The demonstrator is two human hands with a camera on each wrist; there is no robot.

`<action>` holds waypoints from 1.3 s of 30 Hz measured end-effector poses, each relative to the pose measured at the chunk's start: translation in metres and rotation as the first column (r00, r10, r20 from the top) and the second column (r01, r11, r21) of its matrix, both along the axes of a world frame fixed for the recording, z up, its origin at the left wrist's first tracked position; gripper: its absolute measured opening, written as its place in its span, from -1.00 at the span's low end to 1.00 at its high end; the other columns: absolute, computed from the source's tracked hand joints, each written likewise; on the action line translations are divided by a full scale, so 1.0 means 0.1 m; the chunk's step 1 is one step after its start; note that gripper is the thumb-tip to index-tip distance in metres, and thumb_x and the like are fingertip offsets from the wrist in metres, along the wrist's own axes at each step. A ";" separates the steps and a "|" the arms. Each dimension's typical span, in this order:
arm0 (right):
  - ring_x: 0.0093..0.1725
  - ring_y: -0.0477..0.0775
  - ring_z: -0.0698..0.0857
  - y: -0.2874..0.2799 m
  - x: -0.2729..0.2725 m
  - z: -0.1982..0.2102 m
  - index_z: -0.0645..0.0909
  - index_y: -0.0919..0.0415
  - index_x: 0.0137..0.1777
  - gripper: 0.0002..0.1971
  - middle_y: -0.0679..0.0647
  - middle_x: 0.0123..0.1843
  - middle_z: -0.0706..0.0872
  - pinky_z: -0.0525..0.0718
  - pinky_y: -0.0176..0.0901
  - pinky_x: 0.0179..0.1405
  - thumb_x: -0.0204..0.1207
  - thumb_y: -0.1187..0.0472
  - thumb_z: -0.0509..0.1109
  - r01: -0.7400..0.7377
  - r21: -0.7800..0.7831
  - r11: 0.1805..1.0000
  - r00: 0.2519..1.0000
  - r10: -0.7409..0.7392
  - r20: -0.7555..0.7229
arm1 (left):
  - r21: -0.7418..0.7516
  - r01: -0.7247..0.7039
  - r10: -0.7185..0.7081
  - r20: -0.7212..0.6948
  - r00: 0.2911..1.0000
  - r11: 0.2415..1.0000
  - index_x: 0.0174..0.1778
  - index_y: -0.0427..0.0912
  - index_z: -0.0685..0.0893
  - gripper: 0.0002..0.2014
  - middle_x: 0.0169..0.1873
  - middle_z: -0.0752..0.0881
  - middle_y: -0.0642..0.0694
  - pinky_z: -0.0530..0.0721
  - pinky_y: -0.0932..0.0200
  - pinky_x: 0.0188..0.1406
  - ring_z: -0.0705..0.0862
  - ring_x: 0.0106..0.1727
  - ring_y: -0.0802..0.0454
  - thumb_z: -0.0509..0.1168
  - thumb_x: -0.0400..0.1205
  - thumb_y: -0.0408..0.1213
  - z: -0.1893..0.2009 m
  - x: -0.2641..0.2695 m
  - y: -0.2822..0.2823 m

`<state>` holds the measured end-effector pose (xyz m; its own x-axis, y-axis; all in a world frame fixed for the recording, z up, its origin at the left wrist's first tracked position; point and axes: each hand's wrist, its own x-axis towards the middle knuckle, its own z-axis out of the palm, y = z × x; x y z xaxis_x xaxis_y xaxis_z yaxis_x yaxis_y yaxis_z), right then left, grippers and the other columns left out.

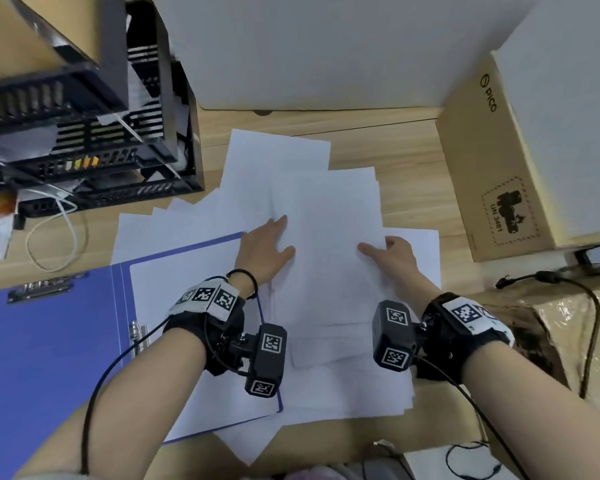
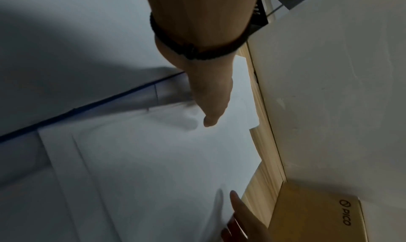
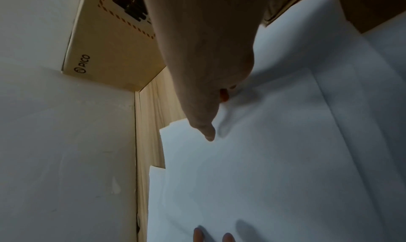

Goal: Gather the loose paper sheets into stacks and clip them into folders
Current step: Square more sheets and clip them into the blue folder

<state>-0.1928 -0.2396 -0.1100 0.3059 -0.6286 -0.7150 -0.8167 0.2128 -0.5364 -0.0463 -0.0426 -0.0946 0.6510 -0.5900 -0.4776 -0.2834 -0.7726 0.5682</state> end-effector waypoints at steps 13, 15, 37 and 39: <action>-0.15 0.17 0.71 0.15 -0.50 0.30 0.65 0.16 -0.09 -0.71 0.12 -0.16 0.75 0.66 -0.05 -0.14 0.41 0.49 0.19 0.234 0.049 0.971 0.909 -0.236 0.343 | -0.193 -0.386 0.276 -0.432 0.859 0.902 0.64 -0.05 0.14 -0.22 0.53 0.35 -0.05 0.43 0.14 0.32 0.43 0.45 -0.02 0.42 0.57 -0.15 0.06 -0.23 0.04; -0.11 0.17 0.73 0.19 -0.58 0.41 0.66 0.19 -0.10 -0.73 0.10 -0.13 0.77 0.66 0.01 -0.05 0.42 0.52 0.22 0.324 0.052 0.945 0.856 -0.316 0.409 | -0.196 -0.366 0.237 -0.478 0.846 0.910 0.60 -0.05 0.22 -0.25 0.44 0.44 -0.03 0.49 0.17 0.29 0.49 0.41 0.02 0.43 0.55 -0.08 0.17 -0.27 0.09; 0.27 -0.01 0.72 1.39 0.09 1.42 0.61 0.21 0.35 -0.66 0.02 0.27 0.77 0.66 -0.22 0.20 0.59 0.34 0.34 -0.294 -0.056 0.954 0.708 0.257 0.658 | -0.568 -0.434 0.215 -0.412 0.886 0.699 0.23 -0.15 0.68 -0.57 0.14 0.78 -0.07 0.69 0.12 0.17 0.75 0.17 0.02 0.53 0.43 -0.31 1.31 0.10 1.50; 0.31 0.01 0.68 1.45 0.02 1.26 0.57 0.21 0.39 -0.65 0.01 0.31 0.74 0.60 -0.15 0.28 0.61 0.33 0.31 -0.340 -0.031 0.940 0.744 0.289 0.603 | -0.502 -0.410 0.201 -0.417 0.886 0.762 0.16 0.01 0.68 -0.62 0.12 0.77 0.02 0.65 0.12 0.22 0.72 0.19 0.05 0.53 0.43 -0.26 1.17 0.01 1.66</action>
<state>-0.1911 -0.0944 0.0157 0.8528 -0.3721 -0.3663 -0.3710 0.0620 -0.9266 -0.0454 0.1238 0.0222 0.7151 -0.6125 -0.3370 0.1884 -0.2953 0.9366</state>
